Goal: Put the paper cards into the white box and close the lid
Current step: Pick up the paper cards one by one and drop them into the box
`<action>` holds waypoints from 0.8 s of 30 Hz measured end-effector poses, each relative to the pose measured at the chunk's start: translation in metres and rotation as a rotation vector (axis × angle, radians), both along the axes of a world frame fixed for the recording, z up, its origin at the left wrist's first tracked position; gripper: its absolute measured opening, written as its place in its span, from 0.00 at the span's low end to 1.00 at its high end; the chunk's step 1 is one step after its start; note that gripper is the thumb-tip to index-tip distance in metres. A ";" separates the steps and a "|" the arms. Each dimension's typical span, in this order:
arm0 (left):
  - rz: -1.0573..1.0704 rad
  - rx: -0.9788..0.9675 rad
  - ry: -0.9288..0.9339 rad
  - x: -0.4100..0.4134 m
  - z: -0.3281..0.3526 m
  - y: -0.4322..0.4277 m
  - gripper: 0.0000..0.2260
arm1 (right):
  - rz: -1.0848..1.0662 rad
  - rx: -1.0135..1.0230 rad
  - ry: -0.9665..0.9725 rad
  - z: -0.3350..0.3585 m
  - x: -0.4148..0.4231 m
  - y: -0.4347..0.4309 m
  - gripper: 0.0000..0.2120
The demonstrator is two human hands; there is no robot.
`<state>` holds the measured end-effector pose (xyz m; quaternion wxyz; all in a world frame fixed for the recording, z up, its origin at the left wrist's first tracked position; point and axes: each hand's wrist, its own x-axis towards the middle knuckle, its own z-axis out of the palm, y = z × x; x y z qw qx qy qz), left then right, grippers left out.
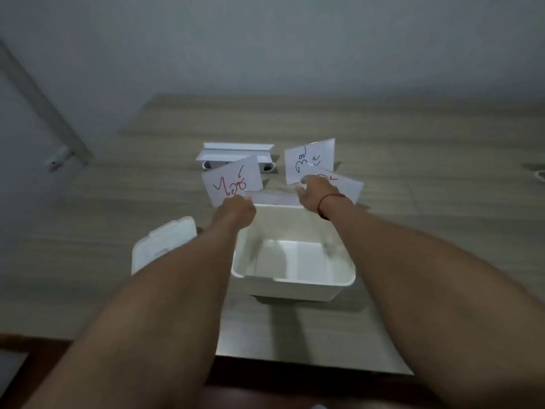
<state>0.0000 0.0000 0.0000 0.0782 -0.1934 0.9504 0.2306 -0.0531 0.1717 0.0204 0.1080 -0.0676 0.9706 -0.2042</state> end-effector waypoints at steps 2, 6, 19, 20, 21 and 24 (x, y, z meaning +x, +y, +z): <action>0.020 0.036 -0.027 0.000 -0.012 0.002 0.22 | -0.022 -0.015 -0.040 -0.009 -0.006 -0.005 0.20; 0.115 0.093 -0.051 -0.004 -0.041 0.005 0.26 | -0.049 -0.027 -0.134 -0.027 -0.017 -0.016 0.22; 0.222 0.094 0.052 -0.006 -0.065 0.003 0.26 | -0.130 -0.089 -0.190 -0.045 -0.036 -0.041 0.14; 0.222 0.108 0.043 -0.006 -0.063 0.003 0.26 | -0.102 -0.082 -0.146 -0.044 -0.033 -0.040 0.13; 0.220 0.125 0.032 -0.007 -0.061 0.002 0.25 | -0.079 -0.073 -0.094 -0.042 -0.030 -0.038 0.12; 0.177 0.149 0.010 -0.006 -0.055 0.001 0.19 | -0.050 -0.091 0.046 -0.032 -0.023 -0.032 0.10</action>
